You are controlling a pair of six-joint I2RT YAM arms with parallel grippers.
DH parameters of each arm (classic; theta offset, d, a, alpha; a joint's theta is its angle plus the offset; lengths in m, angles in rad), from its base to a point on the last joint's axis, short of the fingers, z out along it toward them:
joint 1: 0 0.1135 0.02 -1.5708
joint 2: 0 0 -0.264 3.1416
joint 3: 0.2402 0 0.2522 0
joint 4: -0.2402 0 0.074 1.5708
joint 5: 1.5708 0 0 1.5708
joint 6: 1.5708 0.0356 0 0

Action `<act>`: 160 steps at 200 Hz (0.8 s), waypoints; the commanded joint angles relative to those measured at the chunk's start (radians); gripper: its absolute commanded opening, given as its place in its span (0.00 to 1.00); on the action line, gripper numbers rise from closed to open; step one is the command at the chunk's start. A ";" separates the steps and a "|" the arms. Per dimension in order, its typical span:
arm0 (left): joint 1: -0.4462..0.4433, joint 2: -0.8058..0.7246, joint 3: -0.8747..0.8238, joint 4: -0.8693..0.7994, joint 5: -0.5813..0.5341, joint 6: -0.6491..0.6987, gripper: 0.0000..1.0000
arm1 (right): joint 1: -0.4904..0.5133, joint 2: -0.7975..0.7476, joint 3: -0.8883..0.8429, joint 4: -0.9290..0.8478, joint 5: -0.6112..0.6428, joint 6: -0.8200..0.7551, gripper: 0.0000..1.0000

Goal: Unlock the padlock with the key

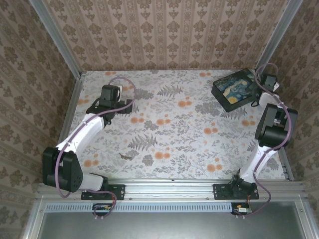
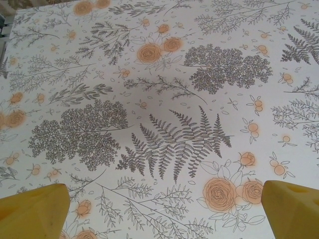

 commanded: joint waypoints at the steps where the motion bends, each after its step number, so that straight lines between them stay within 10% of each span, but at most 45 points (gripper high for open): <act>1: -0.007 0.003 0.040 -0.039 -0.029 0.027 1.00 | 0.025 0.067 0.089 -0.070 -0.157 -0.053 0.98; 88: -0.062 0.039 0.065 -0.045 -0.043 0.034 1.00 | 0.269 0.172 0.254 -0.267 -0.300 -0.361 0.64; 160: -0.128 0.217 0.217 -0.105 0.229 -0.157 1.00 | 0.477 0.017 0.074 -0.164 -0.508 -0.544 0.74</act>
